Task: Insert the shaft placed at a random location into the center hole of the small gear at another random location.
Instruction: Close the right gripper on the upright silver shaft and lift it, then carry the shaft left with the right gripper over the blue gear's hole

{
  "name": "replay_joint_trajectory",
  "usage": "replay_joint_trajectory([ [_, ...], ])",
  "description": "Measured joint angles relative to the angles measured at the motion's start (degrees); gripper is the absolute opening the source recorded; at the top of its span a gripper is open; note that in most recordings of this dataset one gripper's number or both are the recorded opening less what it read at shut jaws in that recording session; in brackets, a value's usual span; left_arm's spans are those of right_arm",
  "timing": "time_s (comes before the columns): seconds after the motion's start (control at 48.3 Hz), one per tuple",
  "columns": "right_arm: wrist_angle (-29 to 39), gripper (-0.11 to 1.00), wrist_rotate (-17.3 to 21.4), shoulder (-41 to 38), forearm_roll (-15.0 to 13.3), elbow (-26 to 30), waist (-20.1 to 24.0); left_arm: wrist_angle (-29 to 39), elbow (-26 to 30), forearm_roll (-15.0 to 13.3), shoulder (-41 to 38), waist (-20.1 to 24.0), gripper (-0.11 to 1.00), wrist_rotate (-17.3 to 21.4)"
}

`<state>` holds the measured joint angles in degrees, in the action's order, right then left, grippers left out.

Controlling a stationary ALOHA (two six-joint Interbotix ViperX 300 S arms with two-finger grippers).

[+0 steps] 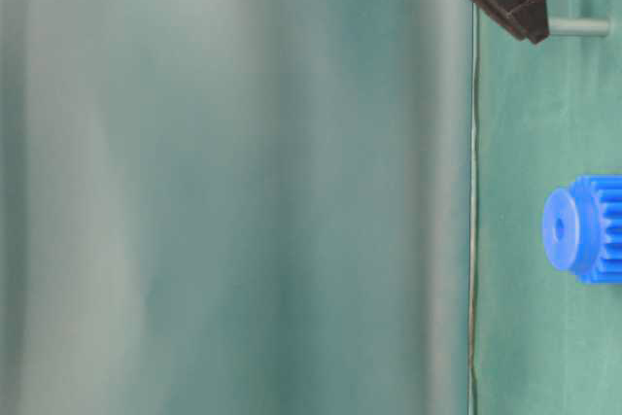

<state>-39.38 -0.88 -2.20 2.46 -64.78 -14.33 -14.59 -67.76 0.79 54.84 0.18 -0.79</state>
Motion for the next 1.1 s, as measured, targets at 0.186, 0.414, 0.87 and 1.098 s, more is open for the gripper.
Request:
replay_joint_trajectory([
  [0.186, 1.14, 0.14, 0.0, -0.18, -0.18, 0.44, 0.09, 0.0, 0.0, 0.0, -0.09, -0.26, 0.0, 0.0],
  [0.414, 1.23, 0.14, 0.0, -0.18, -0.09, 0.53, 0.09, 0.0, 0.09, 0.0, 0.0, -0.62, 0.0, 0.0],
  [0.87, 9.67, 0.14, 0.09, 10.99, -0.18, 0.53, 0.09, 0.0, 0.09, 0.0, 0.0, -1.05, 0.0, 0.0],
  [1.098, 13.62, 0.14, 0.09, 16.52, -0.09, 0.53, 0.09, 0.0, 0.0, 0.0, 0.0, -1.14, 0.0, -0.09],
])
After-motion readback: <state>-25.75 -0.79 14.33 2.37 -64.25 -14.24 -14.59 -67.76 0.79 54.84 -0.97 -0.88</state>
